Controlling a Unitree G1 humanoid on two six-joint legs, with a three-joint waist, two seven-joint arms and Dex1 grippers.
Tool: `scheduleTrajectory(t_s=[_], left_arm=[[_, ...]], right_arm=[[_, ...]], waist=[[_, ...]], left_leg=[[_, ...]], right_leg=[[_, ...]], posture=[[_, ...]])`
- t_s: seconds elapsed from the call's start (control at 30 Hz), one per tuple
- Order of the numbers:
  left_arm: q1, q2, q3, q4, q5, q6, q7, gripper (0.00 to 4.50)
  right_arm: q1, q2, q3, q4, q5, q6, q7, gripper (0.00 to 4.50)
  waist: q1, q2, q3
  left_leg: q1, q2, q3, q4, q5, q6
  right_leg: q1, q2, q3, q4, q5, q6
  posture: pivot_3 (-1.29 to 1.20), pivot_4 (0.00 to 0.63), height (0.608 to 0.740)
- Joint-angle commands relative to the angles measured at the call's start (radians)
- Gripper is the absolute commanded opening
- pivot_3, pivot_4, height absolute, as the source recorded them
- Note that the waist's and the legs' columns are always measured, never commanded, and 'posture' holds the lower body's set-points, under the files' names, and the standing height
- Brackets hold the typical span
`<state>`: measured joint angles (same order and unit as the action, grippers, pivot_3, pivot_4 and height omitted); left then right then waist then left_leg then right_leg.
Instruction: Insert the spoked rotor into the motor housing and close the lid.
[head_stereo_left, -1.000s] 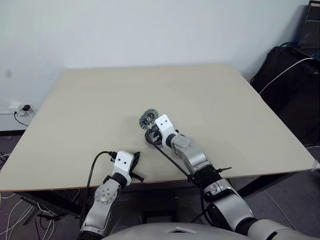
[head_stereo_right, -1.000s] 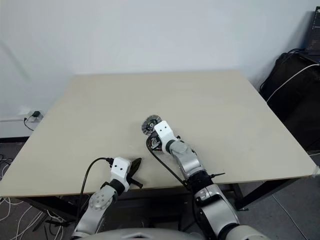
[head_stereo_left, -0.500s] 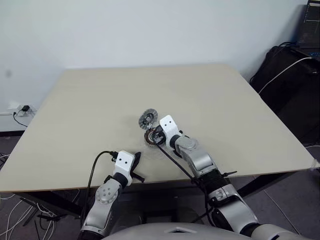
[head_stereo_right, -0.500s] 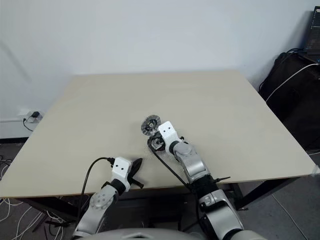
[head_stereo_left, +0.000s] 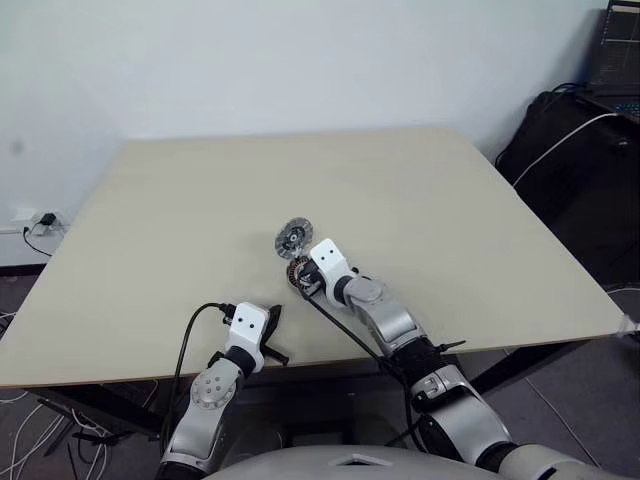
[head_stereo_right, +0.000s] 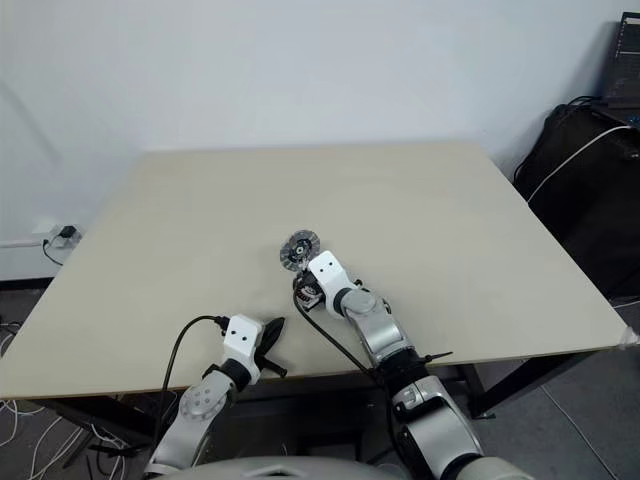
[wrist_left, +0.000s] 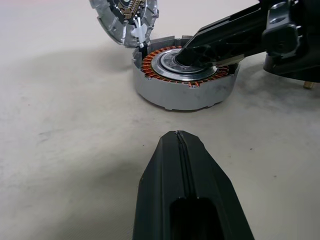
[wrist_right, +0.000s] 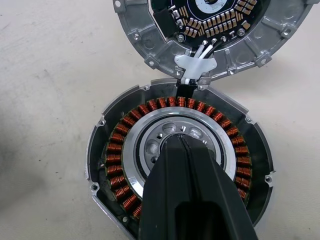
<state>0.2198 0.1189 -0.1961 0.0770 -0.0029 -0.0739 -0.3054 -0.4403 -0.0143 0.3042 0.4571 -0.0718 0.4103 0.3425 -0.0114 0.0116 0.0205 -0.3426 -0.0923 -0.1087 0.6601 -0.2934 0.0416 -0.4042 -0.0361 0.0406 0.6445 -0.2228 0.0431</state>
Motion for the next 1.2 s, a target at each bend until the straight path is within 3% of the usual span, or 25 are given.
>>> scheduleTrajectory(t_s=[0.03, 0.87, 1.2], left_arm=[[-0.010, -0.003, 0.004, -0.047, -0.007, -0.006, 0.002, 0.00], [-0.015, -0.013, 0.009, -0.020, -0.013, -0.014, 0.005, 0.00], [-0.019, -0.013, 0.014, -0.008, -0.009, -0.023, 0.008, 0.00]], right_arm=[[-0.029, 0.011, -0.008, 0.016, -0.006, -0.020, -0.006, 0.02], [-0.048, 0.037, -0.043, 0.027, 0.014, -0.125, -0.006, 0.02], [-0.099, 0.052, -0.012, 0.117, -0.039, -0.050, -0.028, 0.02]], waist=[[-0.001, 0.000, 0.000], [-0.001, 0.001, 0.000], [-0.002, 0.001, 0.000]], left_leg=[[0.000, 0.000, 0.000, 0.000, 0.000, 0.000], [0.000, 0.003, 0.000, -0.001, 0.002, -0.003], [0.000, 0.004, 0.000, -0.001, 0.002, -0.003]], right_leg=[[0.000, 0.000, 0.000, 0.000, 0.000, 0.000], [-0.001, 0.003, 0.000, 0.000, 0.002, -0.003], [-0.001, 0.004, 0.000, 0.000, 0.002, -0.003]], posture=[[0.00, 0.000, 0.740], [0.00, 0.000, 0.740], [0.00, 0.000, 0.740]])
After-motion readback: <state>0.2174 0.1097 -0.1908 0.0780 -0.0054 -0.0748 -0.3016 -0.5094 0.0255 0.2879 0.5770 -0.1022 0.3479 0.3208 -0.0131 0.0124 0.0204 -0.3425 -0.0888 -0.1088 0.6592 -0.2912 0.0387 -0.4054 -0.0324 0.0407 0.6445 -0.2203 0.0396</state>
